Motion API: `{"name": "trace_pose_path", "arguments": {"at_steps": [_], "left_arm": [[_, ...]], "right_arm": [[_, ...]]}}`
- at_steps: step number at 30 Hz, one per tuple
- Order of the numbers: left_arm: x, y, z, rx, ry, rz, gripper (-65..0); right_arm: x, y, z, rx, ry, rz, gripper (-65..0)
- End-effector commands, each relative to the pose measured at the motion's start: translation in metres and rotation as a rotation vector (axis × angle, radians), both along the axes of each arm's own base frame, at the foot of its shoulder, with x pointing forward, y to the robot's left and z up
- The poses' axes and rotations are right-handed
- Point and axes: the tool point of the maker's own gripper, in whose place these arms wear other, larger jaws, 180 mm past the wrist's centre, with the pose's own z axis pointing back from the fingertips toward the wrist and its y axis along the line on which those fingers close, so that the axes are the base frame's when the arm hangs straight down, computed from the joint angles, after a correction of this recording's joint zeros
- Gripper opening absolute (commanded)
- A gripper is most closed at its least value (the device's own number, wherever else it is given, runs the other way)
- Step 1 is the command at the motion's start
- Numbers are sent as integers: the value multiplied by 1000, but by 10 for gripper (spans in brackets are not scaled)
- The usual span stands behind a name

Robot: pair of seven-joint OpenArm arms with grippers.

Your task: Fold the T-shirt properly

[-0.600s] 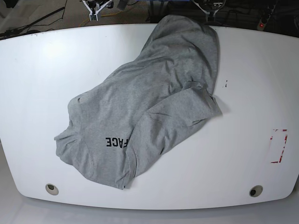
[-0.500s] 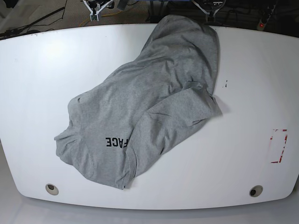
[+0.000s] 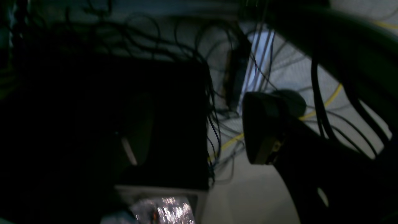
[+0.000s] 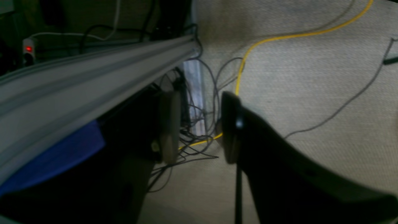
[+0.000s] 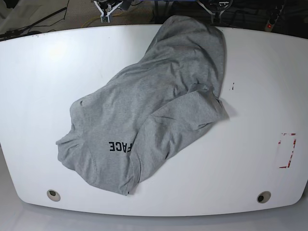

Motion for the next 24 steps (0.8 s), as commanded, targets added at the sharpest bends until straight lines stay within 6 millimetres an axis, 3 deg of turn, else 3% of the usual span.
{"name": "trace_pose_path", "arguments": {"at_steps": [1, 13, 17, 24], "left_arm": [[-2, 11, 6, 26, -48, -18, -236], [-15, 28, 37, 77, -167, -57, -239], [-19, 35, 59, 98, -225, -83, -239], [-33, 39, 112, 125, -312, -136, -240]], "right_arm": [[-7, 1, 1, 7, 1, -1, -447], [-20, -4, 23, -8, -78, 30, -447], [-31, -4, 35, -11, -99, 41, -447], [-46, 2, 78, -11, -173, 79, -447]]}}
